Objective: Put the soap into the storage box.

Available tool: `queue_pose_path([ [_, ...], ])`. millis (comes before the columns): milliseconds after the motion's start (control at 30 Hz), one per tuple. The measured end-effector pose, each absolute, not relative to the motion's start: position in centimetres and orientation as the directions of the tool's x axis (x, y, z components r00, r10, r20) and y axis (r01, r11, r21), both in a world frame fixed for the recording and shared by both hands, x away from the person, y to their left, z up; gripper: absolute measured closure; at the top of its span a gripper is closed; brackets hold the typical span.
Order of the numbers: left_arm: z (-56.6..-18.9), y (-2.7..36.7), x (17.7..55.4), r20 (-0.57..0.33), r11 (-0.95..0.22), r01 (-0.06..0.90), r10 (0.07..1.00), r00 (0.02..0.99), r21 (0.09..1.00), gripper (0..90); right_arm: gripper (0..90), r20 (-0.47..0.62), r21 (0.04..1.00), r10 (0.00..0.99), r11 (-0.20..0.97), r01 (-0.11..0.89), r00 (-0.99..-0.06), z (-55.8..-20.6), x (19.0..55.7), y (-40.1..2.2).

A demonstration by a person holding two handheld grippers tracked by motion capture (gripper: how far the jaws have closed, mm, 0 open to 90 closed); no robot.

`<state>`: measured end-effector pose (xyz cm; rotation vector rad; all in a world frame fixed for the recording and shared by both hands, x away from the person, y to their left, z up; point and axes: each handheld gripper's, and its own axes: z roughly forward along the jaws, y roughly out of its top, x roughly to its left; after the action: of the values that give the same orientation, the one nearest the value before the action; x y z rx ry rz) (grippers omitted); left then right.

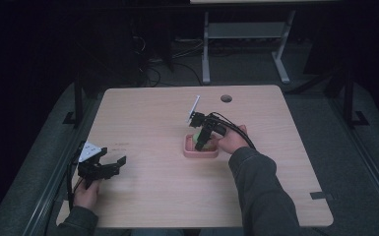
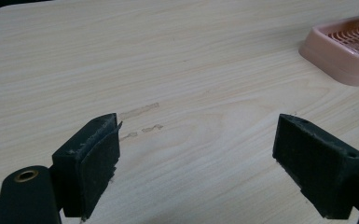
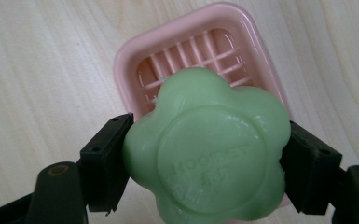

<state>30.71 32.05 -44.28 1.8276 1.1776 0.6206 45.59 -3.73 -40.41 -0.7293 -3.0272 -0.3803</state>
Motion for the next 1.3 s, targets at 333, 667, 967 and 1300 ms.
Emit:
queue_pose_path([
  [333,-44.3,32.1,30.7,-0.039,-0.191,0.477,0.901,0.432,0.858,14.3,25.7,0.082,0.222,0.489,0.841,0.494,-0.868,-41.5,46.3,-4.0],
  [667,-44.3,32.1,30.7,-0.039,-0.189,0.475,0.902,0.43,0.859,14.3,25.6,0.081,0.242,0.494,0.833,0.498,-0.866,-41.5,46.6,-4.0],
  [967,-44.2,32.1,30.7,-0.039,-0.191,0.476,0.901,0.432,0.858,14.4,25.5,0.08,0.232,0.494,0.836,0.498,-0.866,-41.7,46.5,-3.8],
  [1300,-44.2,32.1,30.7,-0.039,-0.187,0.472,0.902,0.429,0.862,14.3,25.5,0.075,0.235,0.487,0.839,0.49,-0.87,-41.7,46.5,-3.7],
])
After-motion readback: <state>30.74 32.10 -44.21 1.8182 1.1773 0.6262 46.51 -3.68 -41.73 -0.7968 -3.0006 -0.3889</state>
